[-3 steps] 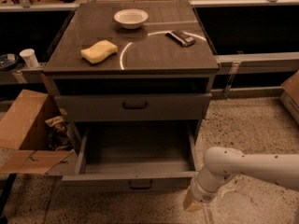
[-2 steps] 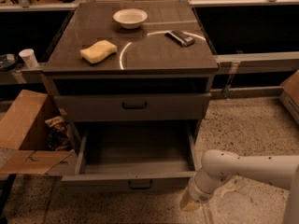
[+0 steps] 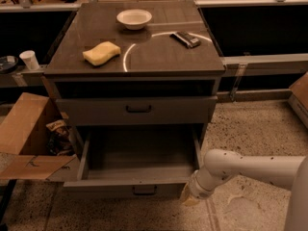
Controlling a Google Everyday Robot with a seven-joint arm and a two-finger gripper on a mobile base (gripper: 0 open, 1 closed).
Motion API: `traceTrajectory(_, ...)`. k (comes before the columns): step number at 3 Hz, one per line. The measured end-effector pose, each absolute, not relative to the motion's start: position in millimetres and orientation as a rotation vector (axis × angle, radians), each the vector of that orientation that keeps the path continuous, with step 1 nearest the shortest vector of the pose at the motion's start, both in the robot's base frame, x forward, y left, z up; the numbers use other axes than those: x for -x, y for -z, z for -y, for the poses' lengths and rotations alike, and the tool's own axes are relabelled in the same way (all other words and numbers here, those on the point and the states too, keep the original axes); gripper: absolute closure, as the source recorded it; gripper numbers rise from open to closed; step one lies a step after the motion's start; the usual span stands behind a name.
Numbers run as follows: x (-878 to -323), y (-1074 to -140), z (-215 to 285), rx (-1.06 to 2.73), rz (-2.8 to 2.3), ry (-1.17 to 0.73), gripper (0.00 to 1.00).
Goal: Close middle drawer
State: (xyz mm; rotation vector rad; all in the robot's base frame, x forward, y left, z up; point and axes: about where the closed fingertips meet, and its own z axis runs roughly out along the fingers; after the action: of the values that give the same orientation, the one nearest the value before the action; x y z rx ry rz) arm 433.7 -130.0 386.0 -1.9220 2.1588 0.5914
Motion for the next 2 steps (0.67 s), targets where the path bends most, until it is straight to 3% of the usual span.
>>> traceTrajectory(1, -444.0, -381.7, 130.0, 1.895, -2.174, -0.578, 1.00)
traceTrajectory(2, -443.9, -381.7, 130.0, 1.895, -2.174, -0.578, 0.82)
